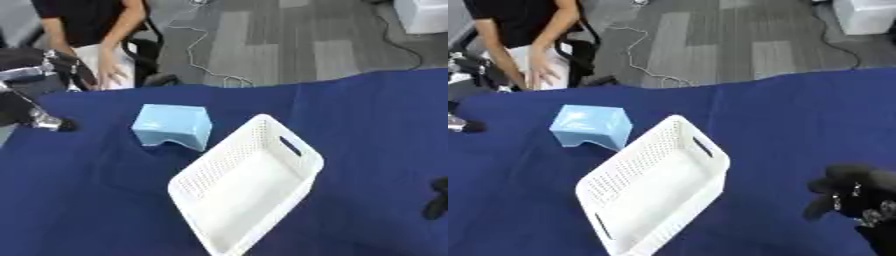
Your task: Pick up objects on the table and place them in the box.
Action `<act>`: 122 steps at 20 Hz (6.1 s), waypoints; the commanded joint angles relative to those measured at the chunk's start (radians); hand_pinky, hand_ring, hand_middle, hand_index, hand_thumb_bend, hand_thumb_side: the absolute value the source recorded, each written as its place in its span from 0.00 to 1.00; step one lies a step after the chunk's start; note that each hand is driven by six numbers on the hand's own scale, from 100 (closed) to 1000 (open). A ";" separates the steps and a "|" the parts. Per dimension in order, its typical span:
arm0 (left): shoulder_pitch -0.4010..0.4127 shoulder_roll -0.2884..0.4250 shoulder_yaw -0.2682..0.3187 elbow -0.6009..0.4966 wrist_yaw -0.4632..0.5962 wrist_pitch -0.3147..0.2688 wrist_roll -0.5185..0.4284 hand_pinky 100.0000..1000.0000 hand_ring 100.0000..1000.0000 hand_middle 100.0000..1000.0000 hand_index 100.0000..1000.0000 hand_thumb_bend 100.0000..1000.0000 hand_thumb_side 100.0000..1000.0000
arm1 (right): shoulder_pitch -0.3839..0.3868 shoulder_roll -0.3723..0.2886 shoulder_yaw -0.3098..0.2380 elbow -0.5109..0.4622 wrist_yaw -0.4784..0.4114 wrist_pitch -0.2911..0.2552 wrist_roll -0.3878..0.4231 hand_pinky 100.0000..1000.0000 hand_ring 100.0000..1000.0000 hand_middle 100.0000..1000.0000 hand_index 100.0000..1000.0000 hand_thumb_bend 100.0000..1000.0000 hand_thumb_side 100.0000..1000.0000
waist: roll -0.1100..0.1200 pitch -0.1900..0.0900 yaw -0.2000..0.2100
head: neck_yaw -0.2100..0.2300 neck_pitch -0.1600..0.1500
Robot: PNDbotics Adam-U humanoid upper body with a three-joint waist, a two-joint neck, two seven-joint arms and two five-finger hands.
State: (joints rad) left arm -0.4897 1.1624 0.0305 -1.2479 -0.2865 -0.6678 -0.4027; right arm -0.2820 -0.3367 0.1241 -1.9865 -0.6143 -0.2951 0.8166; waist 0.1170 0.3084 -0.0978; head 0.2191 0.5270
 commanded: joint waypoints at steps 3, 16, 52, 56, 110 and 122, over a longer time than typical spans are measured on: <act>-0.048 0.005 -0.032 0.054 -0.084 -0.045 -0.027 0.61 0.70 0.74 0.82 0.72 0.58 | -0.019 -0.006 0.007 -0.014 -0.004 -0.088 0.090 0.71 0.88 0.91 0.95 0.00 0.77 | -0.001 -0.016 -0.010 | -0.001 -0.009; -0.278 -0.116 -0.109 0.324 -0.437 -0.172 0.026 0.72 0.76 0.77 0.84 0.97 0.60 | -0.028 -0.017 0.017 -0.014 0.006 -0.096 0.090 0.71 0.88 0.91 0.96 0.00 0.77 | 0.011 -0.003 -0.024 | 0.015 0.029; -0.493 -0.291 -0.056 0.600 -0.808 -0.178 0.191 0.71 0.74 0.75 0.83 0.97 0.64 | -0.078 -0.011 0.042 -0.014 -0.001 -0.085 0.090 0.72 0.88 0.91 0.95 0.00 0.77 | 0.041 0.028 -0.102 | 0.037 0.050; -0.492 -0.314 -0.054 0.607 -0.819 -0.172 0.188 0.70 0.74 0.75 0.83 0.95 0.64 | -0.089 -0.008 0.044 -0.014 -0.006 -0.082 0.090 0.71 0.88 0.91 0.95 0.00 0.77 | 0.042 0.034 -0.113 | 0.038 0.050; -0.318 -0.087 -0.095 0.233 -0.595 -0.199 0.570 0.07 0.27 0.34 0.46 0.14 0.00 | -0.054 -0.013 0.036 -0.014 0.017 -0.088 0.090 0.72 0.88 0.91 0.96 0.00 0.77 | 0.029 0.011 -0.063 | 0.013 0.092; -0.352 -0.136 -0.174 0.058 -0.388 -0.226 0.387 0.05 0.26 0.32 0.45 0.05 0.01 | -0.054 -0.012 0.039 -0.014 0.020 -0.088 0.090 0.73 0.89 0.91 0.97 0.00 0.76 | 0.027 0.009 -0.067 | 0.018 0.105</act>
State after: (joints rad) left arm -0.8246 1.0047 -0.1441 -1.1686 -0.7015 -0.8921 0.0015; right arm -0.3337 -0.3375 0.1655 -1.9865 -0.5965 -0.2921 0.8196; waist 0.1508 0.3457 -0.1652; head 0.2300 0.6256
